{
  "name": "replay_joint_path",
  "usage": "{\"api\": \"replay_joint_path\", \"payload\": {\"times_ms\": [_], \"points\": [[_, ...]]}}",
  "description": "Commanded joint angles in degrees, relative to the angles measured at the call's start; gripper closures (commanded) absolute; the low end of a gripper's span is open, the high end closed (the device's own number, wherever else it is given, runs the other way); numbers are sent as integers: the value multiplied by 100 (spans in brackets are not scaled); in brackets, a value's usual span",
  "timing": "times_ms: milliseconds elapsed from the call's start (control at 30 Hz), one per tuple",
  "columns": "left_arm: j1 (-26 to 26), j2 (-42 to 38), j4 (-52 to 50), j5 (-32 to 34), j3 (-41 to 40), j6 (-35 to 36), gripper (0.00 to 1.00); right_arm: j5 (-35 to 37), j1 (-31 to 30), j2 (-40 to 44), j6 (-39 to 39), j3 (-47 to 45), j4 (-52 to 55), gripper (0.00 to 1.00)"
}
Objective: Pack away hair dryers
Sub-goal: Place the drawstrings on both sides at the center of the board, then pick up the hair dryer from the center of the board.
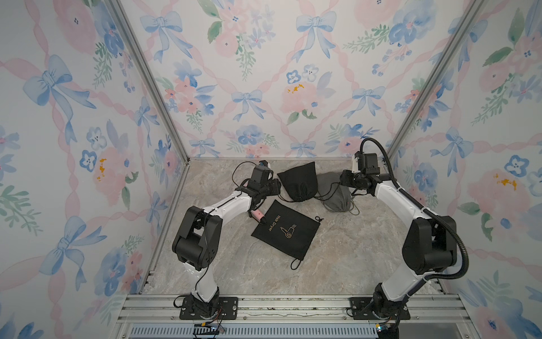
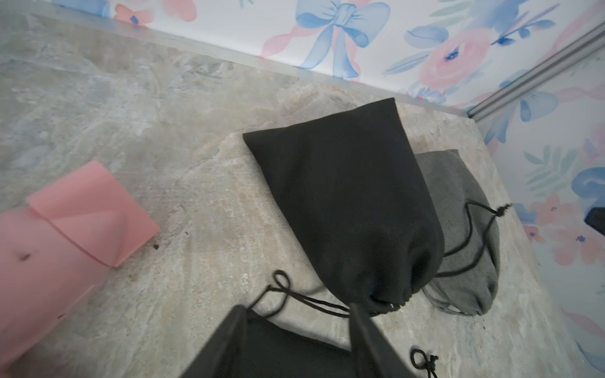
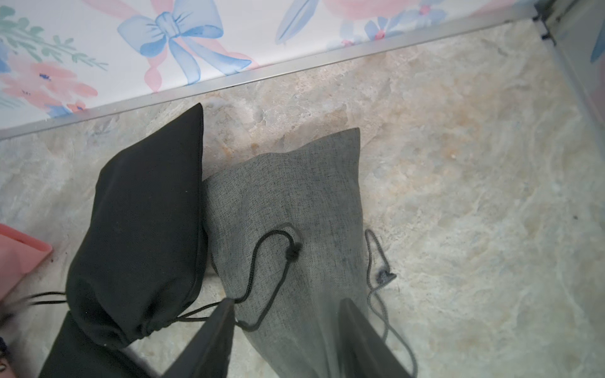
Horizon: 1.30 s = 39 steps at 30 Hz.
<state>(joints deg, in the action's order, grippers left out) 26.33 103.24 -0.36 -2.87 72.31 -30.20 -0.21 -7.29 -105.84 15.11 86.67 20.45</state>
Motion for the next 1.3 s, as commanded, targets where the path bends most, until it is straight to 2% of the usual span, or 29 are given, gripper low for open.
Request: {"api": "replay_joint_path", "payload": {"times_ms": [0, 100, 200, 333, 500, 667, 767, 1000, 1267], "points": [[-7, -120, -279, 80, 292, 326, 12, 16, -56, 584, -13, -328, -201, 22], [-112, -341, -647, 218, 388, 462, 2, -71, -194, 1050, -64, -672, -474, 16], [-284, -692, -883, 347, 210, 316, 2, -76, -511, 1398, -129, -897, -584, 15], [-353, -1179, -1429, 962, -169, -47, 2, 315, -1058, 1614, -210, -1016, -465, 15], [-248, -1809, -1648, 1525, -1160, -1070, 4, 514, -1503, 1933, 92, -1319, -439, 17], [159, -2088, -1651, 2142, -1871, -2325, 5, 607, -1965, 2323, 287, -1884, -727, 17], [331, -1927, -1643, 2355, -1957, -3015, 6, 501, -2182, 2433, 381, -2139, -823, 18], [426, -977, -1651, 2588, -1605, -4002, 11, 311, -2463, 2696, 537, -2635, -1009, 19], [388, -178, -1875, 3011, -947, -4328, 15, 287, -2514, 2858, 536, -2945, -1164, 19]]}}
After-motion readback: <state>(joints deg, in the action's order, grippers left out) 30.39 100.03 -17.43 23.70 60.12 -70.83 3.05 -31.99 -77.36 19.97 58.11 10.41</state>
